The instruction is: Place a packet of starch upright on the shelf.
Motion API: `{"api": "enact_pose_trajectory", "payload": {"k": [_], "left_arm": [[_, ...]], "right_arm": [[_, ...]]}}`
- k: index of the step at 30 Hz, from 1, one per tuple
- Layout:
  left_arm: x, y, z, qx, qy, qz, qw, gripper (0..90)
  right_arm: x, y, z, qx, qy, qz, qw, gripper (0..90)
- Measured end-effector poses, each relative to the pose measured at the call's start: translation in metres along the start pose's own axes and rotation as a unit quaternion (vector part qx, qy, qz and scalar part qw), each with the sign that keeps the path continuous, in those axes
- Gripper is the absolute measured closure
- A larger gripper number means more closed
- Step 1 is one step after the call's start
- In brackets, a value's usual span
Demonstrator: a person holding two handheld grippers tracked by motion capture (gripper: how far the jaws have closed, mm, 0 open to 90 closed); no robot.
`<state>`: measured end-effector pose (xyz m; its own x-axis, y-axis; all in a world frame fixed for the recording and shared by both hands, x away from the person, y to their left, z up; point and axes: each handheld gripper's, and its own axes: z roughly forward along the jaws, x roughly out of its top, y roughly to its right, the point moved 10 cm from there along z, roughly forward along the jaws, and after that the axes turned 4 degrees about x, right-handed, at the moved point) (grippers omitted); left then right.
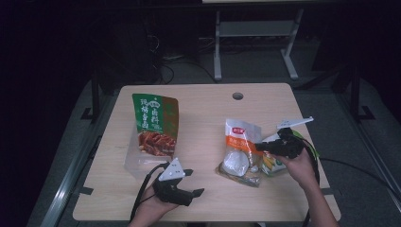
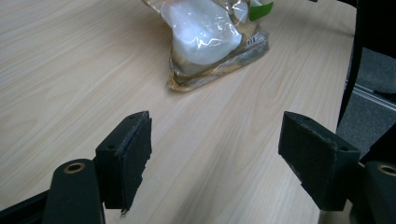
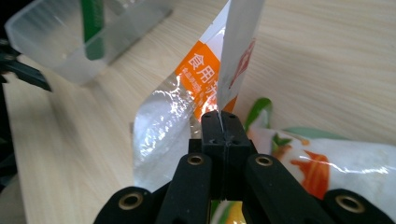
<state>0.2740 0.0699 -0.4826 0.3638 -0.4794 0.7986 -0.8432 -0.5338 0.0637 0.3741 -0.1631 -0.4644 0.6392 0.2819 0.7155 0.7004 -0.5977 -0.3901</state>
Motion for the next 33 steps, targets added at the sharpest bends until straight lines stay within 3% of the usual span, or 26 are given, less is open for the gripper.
{"api": "enact_pose_trajectory", "payload": {"k": [12,22,25,29,33], "left_arm": [[0.029,-0.008,0.044,0.002,0.008,-0.006,0.9999,29.6],[0.05,-0.02,0.081,-0.01,0.005,-0.035,0.9993,38.3],[0.053,-0.023,0.09,-0.018,-0.007,-0.039,0.999,40.9],[0.057,-0.025,0.098,-0.046,-0.006,-0.072,0.9963,50.9],[0.057,-0.022,0.101,-0.067,-0.015,-0.081,0.9943,71.6]], "right_arm": [[0.005,-0.033,-0.01,0.055,0.017,-0.053,0.9969,89.9],[0.006,-0.039,-0.012,0.078,0.004,-0.076,0.9941,89.9],[0.006,-0.04,-0.012,0.082,-0.001,-0.082,0.9932,89.9],[0.007,-0.04,-0.01,0.084,-0.007,-0.087,0.9927,89.9],[0.007,-0.039,-0.009,0.08,-0.016,-0.088,0.9928,89.9]]}}
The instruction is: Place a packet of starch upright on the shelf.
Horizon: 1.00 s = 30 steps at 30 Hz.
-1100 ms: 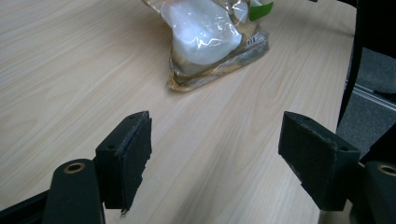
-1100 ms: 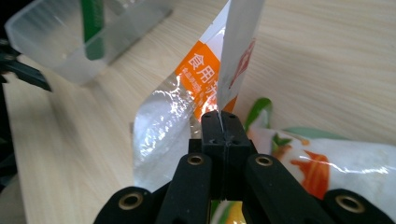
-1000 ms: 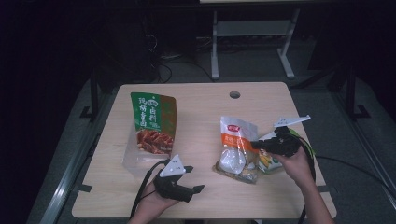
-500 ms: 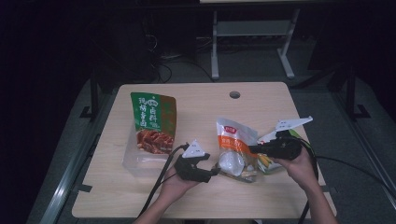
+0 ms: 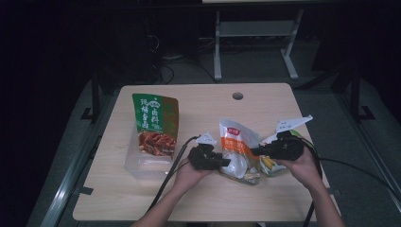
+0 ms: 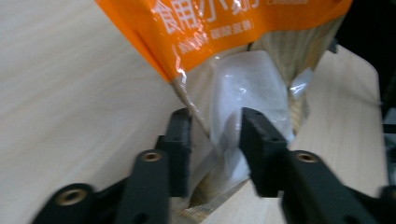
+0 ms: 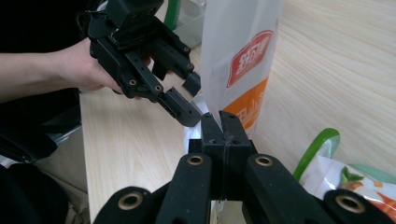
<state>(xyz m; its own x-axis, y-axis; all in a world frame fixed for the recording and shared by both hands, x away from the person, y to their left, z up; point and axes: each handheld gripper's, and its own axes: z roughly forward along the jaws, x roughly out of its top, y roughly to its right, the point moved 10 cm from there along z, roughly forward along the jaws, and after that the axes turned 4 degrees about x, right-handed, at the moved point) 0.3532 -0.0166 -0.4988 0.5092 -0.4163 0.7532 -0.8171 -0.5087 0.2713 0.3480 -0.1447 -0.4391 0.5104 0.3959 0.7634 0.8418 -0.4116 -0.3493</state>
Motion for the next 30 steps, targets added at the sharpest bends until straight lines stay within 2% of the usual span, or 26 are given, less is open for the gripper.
{"api": "enact_pose_trajectory", "payload": {"k": [2,4,5,10,15,18,20,22,27,30], "left_arm": [[0.001,0.001,-0.001,0.004,0.003,0.005,1.0,81.0],[0.003,0.0,-0.003,0.008,0.007,0.003,0.9999,86.0],[0.004,0.0,-0.004,0.011,0.009,0.008,0.9999,87.3],[0.001,0.001,-0.01,0.034,0.01,0.03,0.9989,89.5],[-0.003,-0.001,-0.017,0.046,0.013,0.035,0.9982,89.7],[-0.006,-0.001,-0.022,0.054,0.014,0.042,0.9975,89.8],[-0.008,-0.002,-0.024,0.057,0.017,0.04,0.9975,89.8],[-0.01,-0.002,-0.026,0.057,0.017,0.042,0.9974,90.0],[-0.012,-0.003,-0.03,0.063,0.015,0.052,0.9965,90.0],[-0.014,-0.003,-0.032,0.064,0.015,0.052,0.9965,89.9]], "right_arm": [[0.0,0.001,0.001,0.0,0.001,0.0,1.0,89.9],[0.001,0.002,0.0,-0.004,0.004,0.003,1.0,89.8],[0.001,0.003,0.0,-0.004,0.006,0.002,1.0,89.8],[0.004,0.005,-0.001,-0.014,0.017,0.002,0.9998,89.7],[0.006,0.006,0.003,-0.026,0.016,0.009,0.9995,88.1],[0.005,0.007,0.008,-0.036,0.007,0.006,0.9993,81.7],[0.004,0.006,0.013,-0.037,-0.003,0.006,0.9993,79.9],[0.002,0.006,0.022,-0.041,-0.021,0.003,0.9989,75.7],[0.0,0.005,0.039,-0.035,-0.045,0.005,0.9984,74.2],[0.001,0.004,0.046,-0.032,-0.048,0.008,0.9983,79.3]]}}
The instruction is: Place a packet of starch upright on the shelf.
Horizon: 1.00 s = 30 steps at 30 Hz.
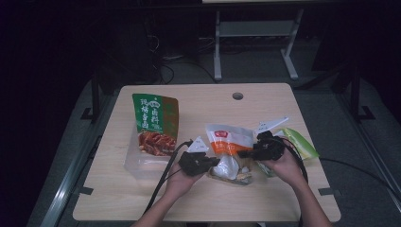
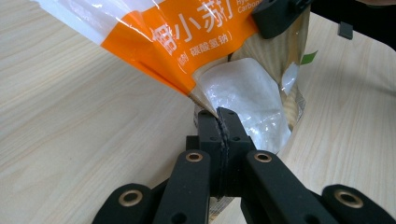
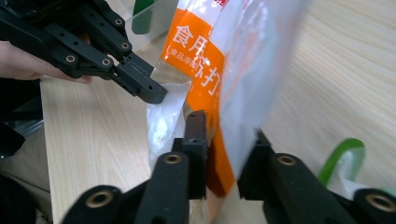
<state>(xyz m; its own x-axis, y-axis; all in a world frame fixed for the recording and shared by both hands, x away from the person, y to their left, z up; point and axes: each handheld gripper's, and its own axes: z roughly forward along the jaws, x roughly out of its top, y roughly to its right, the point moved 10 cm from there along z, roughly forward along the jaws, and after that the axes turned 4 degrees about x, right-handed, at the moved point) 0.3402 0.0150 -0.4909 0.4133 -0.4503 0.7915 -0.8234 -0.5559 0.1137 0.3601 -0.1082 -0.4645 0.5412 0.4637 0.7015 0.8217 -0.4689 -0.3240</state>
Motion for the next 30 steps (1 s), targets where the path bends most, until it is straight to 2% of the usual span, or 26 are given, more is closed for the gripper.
{"api": "enact_pose_trajectory", "payload": {"k": [3,5,6,10,17,26,30], "left_arm": [[-0.002,0.0,-0.002,-0.003,0.0,-0.004,1.0,89.2],[-0.003,0.0,-0.003,-0.002,0.0,-0.001,1.0,86.8],[-0.004,-0.001,-0.005,-0.002,-0.003,0.0,1.0,84.3],[-0.008,0.001,-0.011,-0.003,-0.011,0.003,0.9999,72.7],[-0.014,0.006,-0.028,0.003,-0.007,0.005,1.0,53.6],[-0.024,0.012,-0.049,0.004,0.004,0.009,0.9999,46.3],[-0.031,0.013,-0.058,0.003,0.006,0.011,0.9999,45.0]], "right_arm": [[0.001,-0.002,0.004,0.003,-0.004,-0.003,1.0,88.0],[0.002,-0.004,0.005,0.006,-0.002,-0.007,1.0,89.4],[0.002,-0.005,0.005,0.004,0.0,-0.01,0.9999,89.5],[0.006,-0.011,0.002,0.017,0.015,-0.014,0.9996,89.7],[0.014,-0.022,-0.001,0.011,0.024,-0.028,0.9993,89.9],[0.028,-0.023,-0.005,-0.007,0.031,-0.038,0.9988,90.0],[0.036,-0.021,-0.004,-0.012,0.033,-0.031,0.9989,90.0]]}}
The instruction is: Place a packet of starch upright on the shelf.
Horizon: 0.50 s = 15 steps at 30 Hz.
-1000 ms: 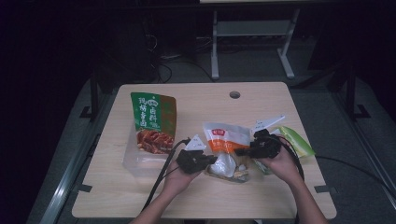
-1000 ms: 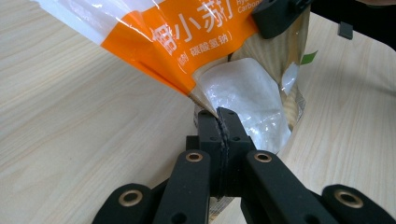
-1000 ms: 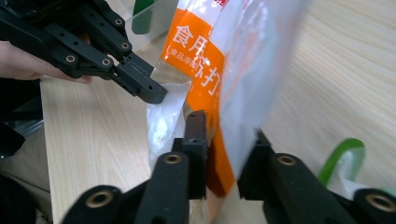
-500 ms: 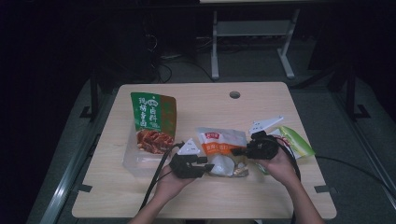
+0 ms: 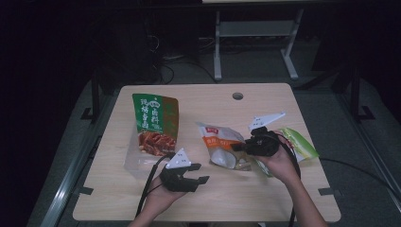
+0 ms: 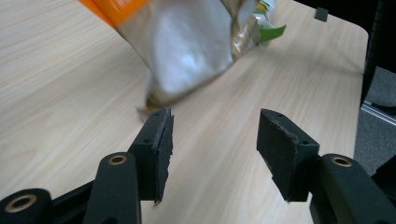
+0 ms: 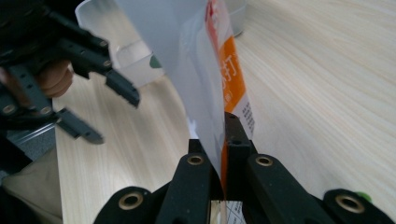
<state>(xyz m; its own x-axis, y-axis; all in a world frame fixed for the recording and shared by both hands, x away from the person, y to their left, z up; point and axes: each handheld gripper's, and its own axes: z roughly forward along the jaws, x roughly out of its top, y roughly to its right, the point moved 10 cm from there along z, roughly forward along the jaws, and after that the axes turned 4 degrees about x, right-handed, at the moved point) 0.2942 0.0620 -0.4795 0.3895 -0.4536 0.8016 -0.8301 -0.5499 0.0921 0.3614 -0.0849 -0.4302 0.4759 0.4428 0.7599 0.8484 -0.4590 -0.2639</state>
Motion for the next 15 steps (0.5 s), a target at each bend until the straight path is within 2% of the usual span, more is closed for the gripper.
{"api": "enact_pose_trajectory", "payload": {"k": [5,8,12,15], "left_arm": [[-0.009,0.0,-0.01,0.004,0.0,0.002,1.0,42.3],[-0.012,-0.002,-0.015,0.005,0.003,0.009,0.9999,41.0],[-0.016,0.001,-0.018,0.003,0.005,-0.003,1.0,39.9],[-0.021,0.001,-0.02,0.004,0.002,-0.002,1.0,38.6]], "right_arm": [[0.011,0.002,0.004,-0.003,0.0,-0.001,1.0,90.0],[0.018,0.005,0.005,-0.006,0.004,-0.001,1.0,90.0],[0.028,0.008,0.005,-0.003,0.012,0.005,0.9999,90.0],[0.037,0.011,0.006,-0.006,0.015,-0.001,0.9999,90.0]]}}
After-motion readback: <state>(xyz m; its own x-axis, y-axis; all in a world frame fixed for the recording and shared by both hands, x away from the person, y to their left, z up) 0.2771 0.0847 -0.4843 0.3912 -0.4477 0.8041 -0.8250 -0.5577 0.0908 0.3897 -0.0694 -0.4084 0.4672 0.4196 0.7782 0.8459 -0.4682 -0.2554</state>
